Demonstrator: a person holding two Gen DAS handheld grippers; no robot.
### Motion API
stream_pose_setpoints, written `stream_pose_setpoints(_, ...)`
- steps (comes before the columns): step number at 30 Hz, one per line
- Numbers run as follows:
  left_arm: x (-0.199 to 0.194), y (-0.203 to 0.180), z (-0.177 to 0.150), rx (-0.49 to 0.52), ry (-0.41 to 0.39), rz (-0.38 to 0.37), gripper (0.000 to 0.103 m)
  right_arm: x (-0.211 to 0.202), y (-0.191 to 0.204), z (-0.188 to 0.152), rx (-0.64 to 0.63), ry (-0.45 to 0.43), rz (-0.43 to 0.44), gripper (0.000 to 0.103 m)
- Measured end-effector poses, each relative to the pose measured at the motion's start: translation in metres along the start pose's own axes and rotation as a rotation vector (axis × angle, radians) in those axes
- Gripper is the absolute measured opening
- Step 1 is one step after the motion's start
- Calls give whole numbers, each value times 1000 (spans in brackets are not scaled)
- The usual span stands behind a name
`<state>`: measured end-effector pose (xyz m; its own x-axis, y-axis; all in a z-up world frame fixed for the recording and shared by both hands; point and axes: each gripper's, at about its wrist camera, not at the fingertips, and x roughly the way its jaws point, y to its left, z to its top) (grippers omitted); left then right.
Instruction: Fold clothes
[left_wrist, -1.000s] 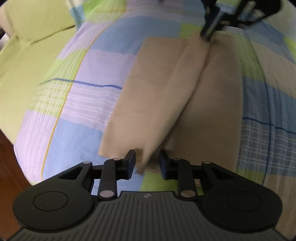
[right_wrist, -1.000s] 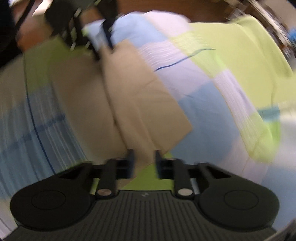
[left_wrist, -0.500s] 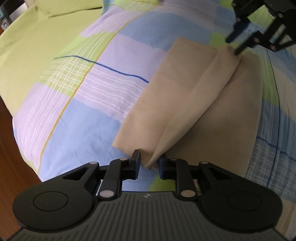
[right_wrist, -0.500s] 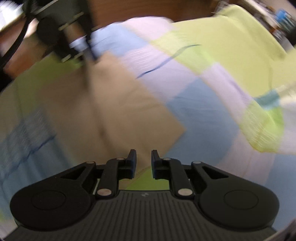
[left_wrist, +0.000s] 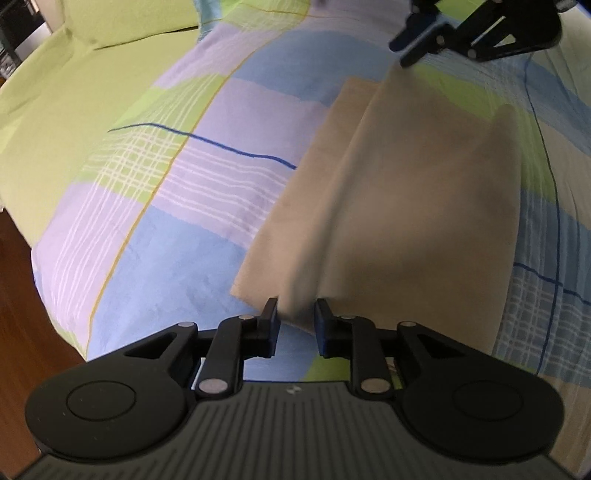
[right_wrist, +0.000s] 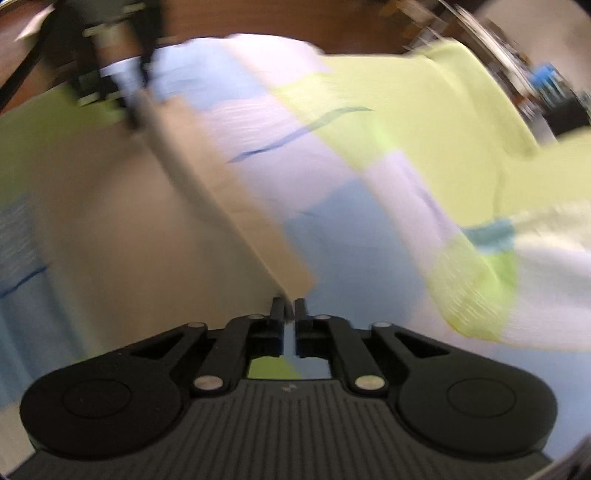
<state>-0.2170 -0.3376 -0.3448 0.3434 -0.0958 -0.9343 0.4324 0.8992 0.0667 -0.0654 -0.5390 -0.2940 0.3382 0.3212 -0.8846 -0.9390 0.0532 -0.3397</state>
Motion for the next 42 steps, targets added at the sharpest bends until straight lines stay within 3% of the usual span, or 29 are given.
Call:
stream_pose_setpoints(10, -5, 6, 1, 2, -34, -16, 28, 12, -5, 3, -45, 9, 126, 26)
stream_pose_setpoints(17, -3, 9, 2, 25, -62, -2, 5, 47, -30, 9, -14, 36, 255, 27)
stream_pose_setpoints(18, -2, 8, 2, 31, -63, -1, 4, 51, -35, 9, -1, 43, 286, 21)
stream_pose_setpoints(19, -1, 6, 1, 39, -63, 1, 4, 53, -38, 9, 8, 47, 306, 5)
stream_pose_setpoints(21, 2, 3, 0, 52, -64, 3, 0, 55, -41, 11, 14, 47, 321, 0)
stream_pose_setpoints(30, 2, 18, -1, 39, -97, 12, 0, 38, -36, 17, -12, 8, 249, 0)
stream_pose_setpoints(42, 8, 30, 9, 28, -107, 47, 0, 49, -44, 17, 23, 23, 182, 0)
